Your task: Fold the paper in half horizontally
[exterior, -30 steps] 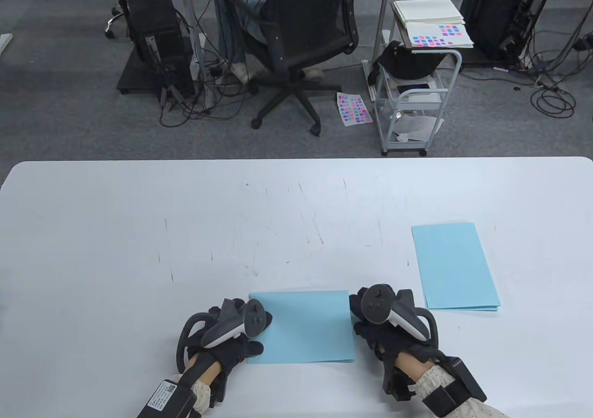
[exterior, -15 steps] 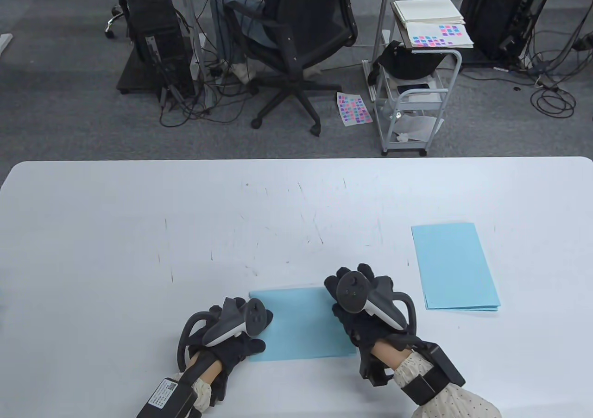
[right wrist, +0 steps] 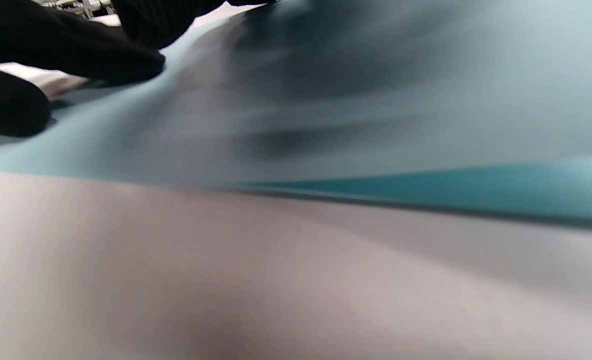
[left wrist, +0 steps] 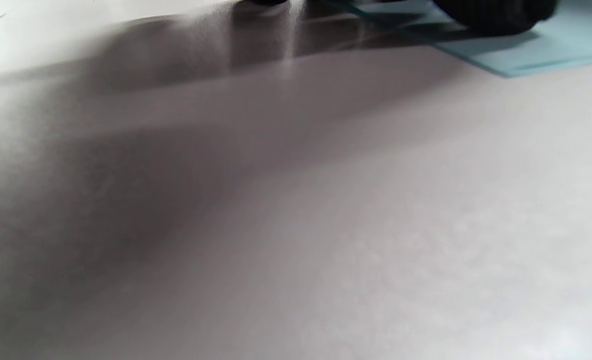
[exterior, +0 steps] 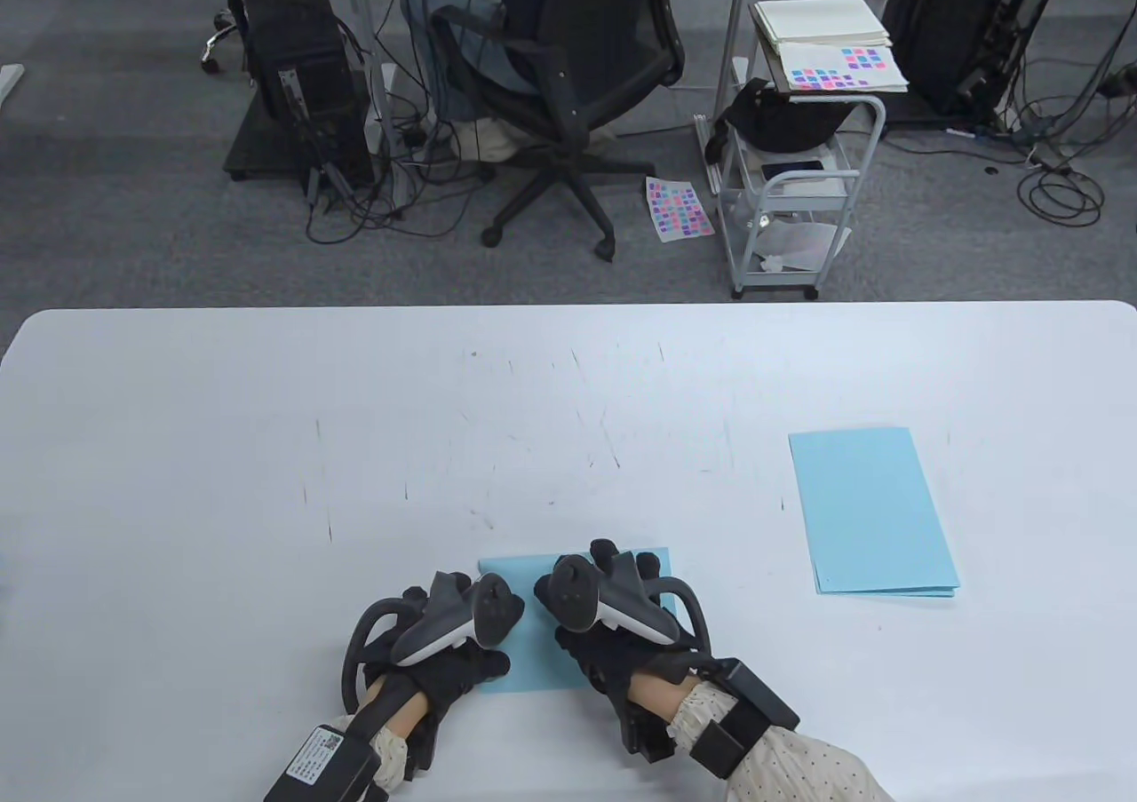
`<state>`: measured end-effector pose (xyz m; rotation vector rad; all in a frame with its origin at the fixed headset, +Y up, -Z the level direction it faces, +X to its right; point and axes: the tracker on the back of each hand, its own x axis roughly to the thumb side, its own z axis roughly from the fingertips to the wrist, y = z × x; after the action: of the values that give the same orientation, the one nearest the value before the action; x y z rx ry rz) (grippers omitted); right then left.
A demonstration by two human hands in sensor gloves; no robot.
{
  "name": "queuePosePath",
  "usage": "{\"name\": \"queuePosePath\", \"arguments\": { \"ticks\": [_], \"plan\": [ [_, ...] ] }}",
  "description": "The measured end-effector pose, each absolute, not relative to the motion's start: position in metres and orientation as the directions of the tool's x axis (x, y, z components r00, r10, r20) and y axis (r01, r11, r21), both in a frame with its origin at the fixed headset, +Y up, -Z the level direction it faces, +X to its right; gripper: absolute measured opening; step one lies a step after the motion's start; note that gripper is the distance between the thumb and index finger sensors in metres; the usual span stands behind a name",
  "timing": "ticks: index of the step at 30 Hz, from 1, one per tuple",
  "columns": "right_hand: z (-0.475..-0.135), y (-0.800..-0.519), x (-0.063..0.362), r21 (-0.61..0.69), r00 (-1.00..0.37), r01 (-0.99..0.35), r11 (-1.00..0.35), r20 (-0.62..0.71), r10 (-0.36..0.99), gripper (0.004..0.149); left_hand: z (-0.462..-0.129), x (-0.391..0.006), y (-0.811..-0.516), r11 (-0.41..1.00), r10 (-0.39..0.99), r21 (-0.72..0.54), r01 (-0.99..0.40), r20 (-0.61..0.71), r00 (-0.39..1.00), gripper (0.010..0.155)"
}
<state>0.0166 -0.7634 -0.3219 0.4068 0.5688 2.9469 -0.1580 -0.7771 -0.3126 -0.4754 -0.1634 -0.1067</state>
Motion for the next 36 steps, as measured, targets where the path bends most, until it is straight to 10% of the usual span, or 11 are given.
{"name": "queuePosePath", "arguments": {
  "ticks": [36],
  "plan": [
    [-0.344, -0.779, 0.027, 0.469, -0.978, -0.061, -0.881, 0.147, 0.146, 0.064, -0.313, -0.16, -0.778, 0.877, -0.062, -0.462, 0.13, 0.159, 0.985, 0.067]
  ]
}}
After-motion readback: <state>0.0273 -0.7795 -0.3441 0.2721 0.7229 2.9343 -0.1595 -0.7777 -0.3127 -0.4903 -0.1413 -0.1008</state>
